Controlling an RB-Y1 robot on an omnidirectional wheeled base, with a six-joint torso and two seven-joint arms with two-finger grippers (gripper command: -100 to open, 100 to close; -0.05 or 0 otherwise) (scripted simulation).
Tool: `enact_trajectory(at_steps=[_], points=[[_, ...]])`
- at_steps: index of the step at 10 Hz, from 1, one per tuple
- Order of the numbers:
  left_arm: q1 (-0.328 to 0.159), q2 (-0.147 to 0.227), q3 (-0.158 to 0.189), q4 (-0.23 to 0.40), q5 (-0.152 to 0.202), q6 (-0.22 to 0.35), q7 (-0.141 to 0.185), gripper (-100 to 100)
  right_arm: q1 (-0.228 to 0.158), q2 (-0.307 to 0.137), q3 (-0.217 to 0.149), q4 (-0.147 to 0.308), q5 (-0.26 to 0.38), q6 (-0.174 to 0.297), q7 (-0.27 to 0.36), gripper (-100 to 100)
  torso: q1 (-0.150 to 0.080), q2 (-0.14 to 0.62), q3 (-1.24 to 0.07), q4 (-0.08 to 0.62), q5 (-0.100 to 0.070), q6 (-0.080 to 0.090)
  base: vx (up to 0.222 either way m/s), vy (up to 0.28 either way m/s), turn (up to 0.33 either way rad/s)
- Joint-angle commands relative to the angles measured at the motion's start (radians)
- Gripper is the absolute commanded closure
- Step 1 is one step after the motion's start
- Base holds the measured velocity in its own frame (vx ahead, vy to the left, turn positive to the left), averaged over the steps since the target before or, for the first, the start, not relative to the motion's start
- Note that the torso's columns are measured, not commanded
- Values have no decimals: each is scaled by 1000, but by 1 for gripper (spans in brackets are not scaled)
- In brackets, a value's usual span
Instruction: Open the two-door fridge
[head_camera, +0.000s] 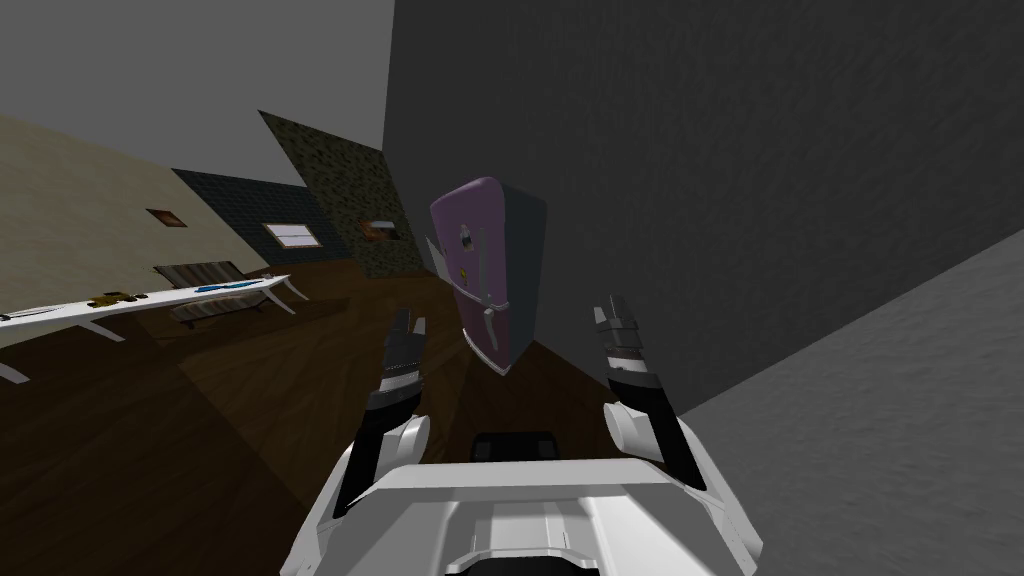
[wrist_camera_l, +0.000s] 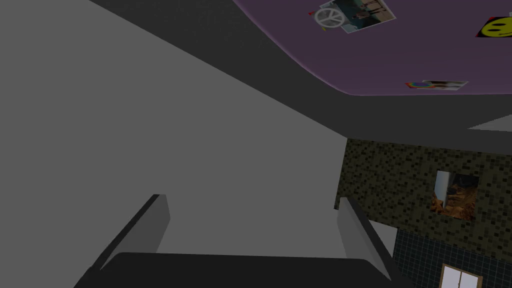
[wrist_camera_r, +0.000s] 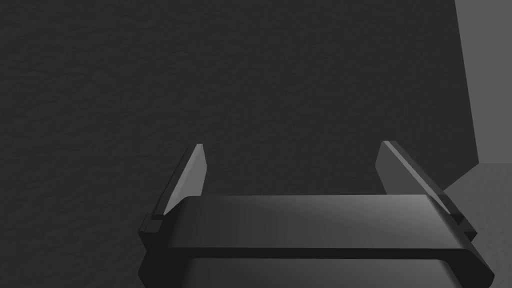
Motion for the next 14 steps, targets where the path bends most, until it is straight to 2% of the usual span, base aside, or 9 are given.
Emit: enact_trajectory(at_steps=[1,9,10,11,14], points=[[0,0,0,0,0,0,0,0,0,0,0,0,0,0,0,0,0,40,-82,41,0,0,0,0,0],[0,0,0,0,0,0,0,0,0,0,0,0,0,0,0,0,0,618,-1234,617,0,0,0,0,0],[-2,47,0,4,-3,3,-2,-100,0,0,0,0,0,0,0,0,0,691,-1382,691,0,0,20,-1,-12],[-4,77,0,8,-6,5,-3,-100,0,0,0,0,0,0,0,0,0,724,-1451,724,0,0,35,-2,-27],[-13,155,-1,24,-17,16,-10,-100,0,0,0,0,0,0,0,0,0,736,-1477,737,0,0,59,-3,-29]])
